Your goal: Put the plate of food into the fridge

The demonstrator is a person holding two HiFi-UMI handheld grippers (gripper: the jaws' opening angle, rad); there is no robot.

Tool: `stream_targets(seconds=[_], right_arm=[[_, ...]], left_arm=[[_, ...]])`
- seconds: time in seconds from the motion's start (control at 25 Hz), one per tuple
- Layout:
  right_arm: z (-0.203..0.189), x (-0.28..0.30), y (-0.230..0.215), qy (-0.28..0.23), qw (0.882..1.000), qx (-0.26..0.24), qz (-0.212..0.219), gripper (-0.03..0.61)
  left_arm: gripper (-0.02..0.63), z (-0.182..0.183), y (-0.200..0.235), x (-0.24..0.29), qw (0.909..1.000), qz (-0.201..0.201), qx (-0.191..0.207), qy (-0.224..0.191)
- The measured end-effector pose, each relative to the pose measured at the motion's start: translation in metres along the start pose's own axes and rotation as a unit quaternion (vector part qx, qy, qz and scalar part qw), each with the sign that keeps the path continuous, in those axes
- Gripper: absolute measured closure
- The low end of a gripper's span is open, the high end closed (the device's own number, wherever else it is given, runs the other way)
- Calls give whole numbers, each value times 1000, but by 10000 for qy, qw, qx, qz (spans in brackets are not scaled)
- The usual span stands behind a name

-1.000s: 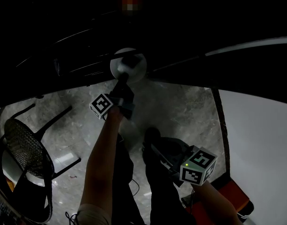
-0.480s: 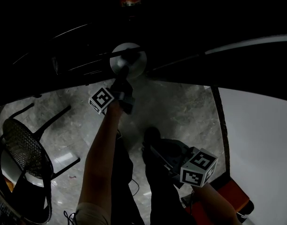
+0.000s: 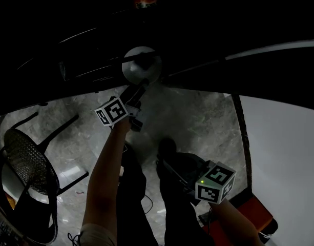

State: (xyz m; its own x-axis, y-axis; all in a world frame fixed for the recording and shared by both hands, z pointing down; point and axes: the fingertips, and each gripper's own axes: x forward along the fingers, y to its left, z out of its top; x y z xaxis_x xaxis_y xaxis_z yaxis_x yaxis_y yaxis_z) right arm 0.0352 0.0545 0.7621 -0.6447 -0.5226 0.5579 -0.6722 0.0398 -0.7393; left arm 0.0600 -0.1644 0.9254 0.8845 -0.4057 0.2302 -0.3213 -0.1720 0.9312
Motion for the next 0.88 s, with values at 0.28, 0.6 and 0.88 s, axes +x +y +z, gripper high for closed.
stream_targets(seconds=[0.28, 0.6, 0.88], right_arm=[[-5, 2, -2, 43, 10000, 18, -61, 549], [-12, 2, 2, 66, 9999, 122, -17, 549], [-19, -1, -4, 75, 9997, 230, -72, 549]], left_arm=[[334, -27, 3, -2, 9908, 302, 1017, 839], [334, -26, -3, 12, 9852, 379, 1312, 1036], [334, -19, 4, 20, 9809, 521, 1497, 1124]])
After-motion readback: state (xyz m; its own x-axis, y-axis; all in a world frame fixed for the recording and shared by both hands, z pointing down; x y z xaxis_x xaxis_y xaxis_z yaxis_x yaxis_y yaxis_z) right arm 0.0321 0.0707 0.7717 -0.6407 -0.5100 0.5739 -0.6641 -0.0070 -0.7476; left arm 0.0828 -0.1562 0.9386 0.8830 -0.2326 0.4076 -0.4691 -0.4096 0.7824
